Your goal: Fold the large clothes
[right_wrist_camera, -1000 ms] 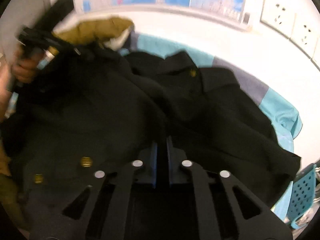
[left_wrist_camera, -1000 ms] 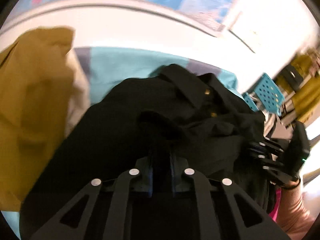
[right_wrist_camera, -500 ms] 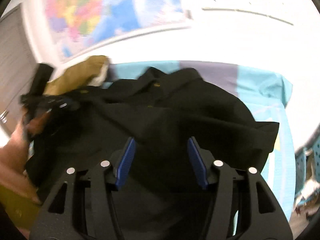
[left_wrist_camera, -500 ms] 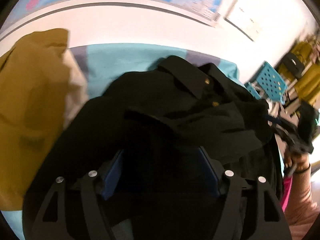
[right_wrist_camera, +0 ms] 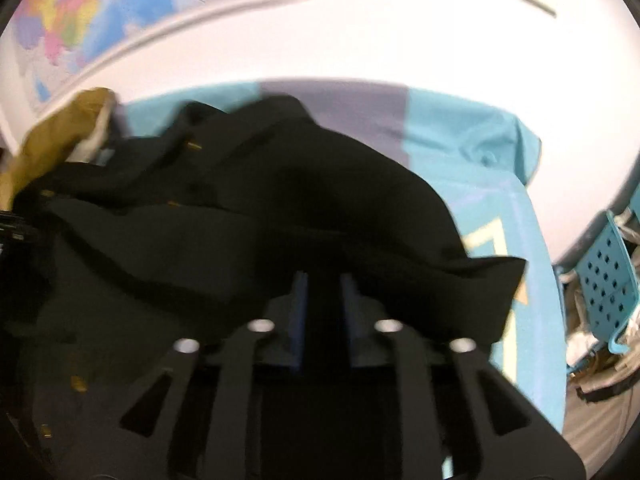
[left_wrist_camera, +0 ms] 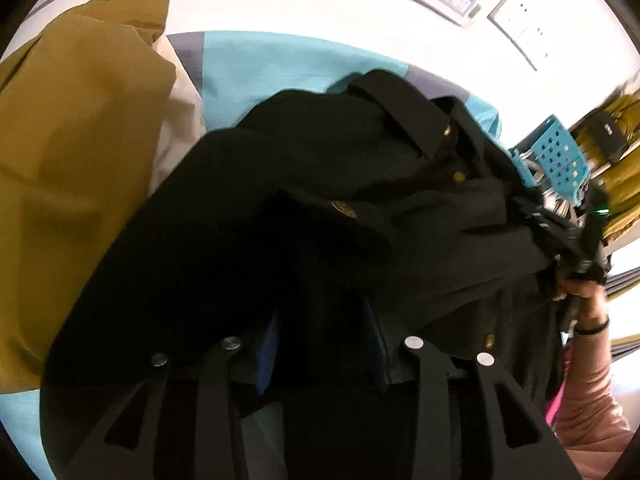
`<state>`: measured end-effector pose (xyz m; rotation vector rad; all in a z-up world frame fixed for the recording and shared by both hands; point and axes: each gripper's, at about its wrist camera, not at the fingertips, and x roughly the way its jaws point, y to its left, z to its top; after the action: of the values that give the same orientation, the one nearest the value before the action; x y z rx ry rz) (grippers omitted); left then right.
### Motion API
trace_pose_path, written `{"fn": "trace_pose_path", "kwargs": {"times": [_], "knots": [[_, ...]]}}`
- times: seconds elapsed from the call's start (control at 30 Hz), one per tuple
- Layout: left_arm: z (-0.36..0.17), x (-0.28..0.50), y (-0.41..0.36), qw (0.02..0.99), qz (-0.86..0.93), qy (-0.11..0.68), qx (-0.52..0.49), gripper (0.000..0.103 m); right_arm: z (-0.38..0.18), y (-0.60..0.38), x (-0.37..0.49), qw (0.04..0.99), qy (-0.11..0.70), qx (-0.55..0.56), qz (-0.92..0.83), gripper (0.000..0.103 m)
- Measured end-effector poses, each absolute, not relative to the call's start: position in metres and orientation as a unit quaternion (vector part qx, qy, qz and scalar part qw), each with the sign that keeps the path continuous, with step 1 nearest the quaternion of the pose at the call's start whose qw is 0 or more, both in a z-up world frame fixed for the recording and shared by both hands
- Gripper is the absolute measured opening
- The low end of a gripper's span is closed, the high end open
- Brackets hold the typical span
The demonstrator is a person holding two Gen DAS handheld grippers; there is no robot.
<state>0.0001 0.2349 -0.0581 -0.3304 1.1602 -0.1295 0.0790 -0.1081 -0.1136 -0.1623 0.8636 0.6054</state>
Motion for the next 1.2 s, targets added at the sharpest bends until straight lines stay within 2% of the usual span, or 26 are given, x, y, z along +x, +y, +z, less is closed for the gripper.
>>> {"fn": "trace_pose_path", "kwargs": {"times": [0.03,0.07,0.1,0.23,0.37,0.43,0.5,0.67,0.77,0.93,1.2], "knots": [[-0.057,-0.001,0.233,0.827,-0.062,0.539,-0.151,0.039,-0.103,-0.103,0.069,0.863,0.397,-0.073,0.306,0.04],[-0.054,-0.003,0.232,0.833,-0.059,0.531,-0.145,0.045,-0.094,-0.096,0.058,0.864,0.38,-0.075,0.321,0.044],[-0.051,-0.004,0.23,0.838,-0.054,0.525,-0.138,0.05,-0.088,-0.089,0.051,0.862,0.371,-0.078,0.336,0.046],[-0.047,-0.008,0.224,0.846,-0.041,0.518,-0.121,0.054,-0.073,-0.037,0.022,0.829,0.347,-0.094,0.429,0.047],[-0.036,-0.022,0.222,0.861,-0.034,0.497,-0.102,0.06,-0.092,0.007,0.024,0.806,0.369,-0.122,0.446,0.045],[-0.027,-0.038,0.226,0.872,-0.022,0.479,-0.094,0.063,-0.111,0.016,0.037,0.804,0.394,-0.133,0.426,0.045],[-0.015,-0.059,0.235,0.886,-0.006,0.456,-0.082,0.07,-0.119,0.014,0.043,0.801,0.404,-0.124,0.425,0.045],[0.001,-0.112,0.276,0.9,0.06,0.426,-0.071,0.077,-0.102,0.009,0.033,0.813,0.39,-0.127,0.413,0.048],[-0.002,-0.133,0.302,0.898,0.097,0.421,-0.09,0.078,-0.083,0.017,0.014,0.815,0.358,-0.123,0.438,0.053],[-0.025,-0.161,0.331,0.884,0.116,0.438,-0.114,0.078,-0.076,0.06,-0.013,0.784,0.337,-0.144,0.501,0.053],[-0.058,-0.18,0.346,0.872,0.078,0.462,-0.139,0.081,-0.109,0.108,-0.017,0.755,0.389,-0.156,0.504,0.055]]}}
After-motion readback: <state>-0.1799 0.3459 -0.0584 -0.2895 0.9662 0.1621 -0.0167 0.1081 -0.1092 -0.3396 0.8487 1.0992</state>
